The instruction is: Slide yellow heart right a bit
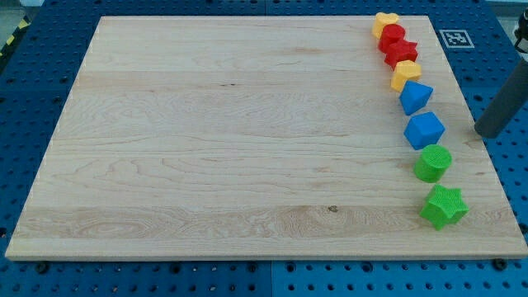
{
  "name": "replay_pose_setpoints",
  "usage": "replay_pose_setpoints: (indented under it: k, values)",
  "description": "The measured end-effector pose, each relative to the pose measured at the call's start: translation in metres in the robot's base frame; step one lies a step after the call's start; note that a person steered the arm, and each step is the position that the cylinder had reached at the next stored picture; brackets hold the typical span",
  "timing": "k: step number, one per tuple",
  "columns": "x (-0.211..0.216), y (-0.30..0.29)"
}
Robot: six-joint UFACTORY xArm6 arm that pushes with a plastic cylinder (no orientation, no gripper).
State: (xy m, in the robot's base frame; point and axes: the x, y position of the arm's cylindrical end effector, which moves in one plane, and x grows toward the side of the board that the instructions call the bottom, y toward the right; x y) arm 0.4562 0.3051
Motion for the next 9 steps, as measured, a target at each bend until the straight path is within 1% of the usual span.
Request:
replay_pose_setpoints:
  k: [1,3,4,5,7,8,9]
  values:
    - [0.000,0.000]
    - [-0.022,0.000]
    - [-0.055,0.005]
    - [-0.120,0.009]
    - [-0.264,0.005]
    - [-0.265,-0.002]
    - [-0.264,-0.036]
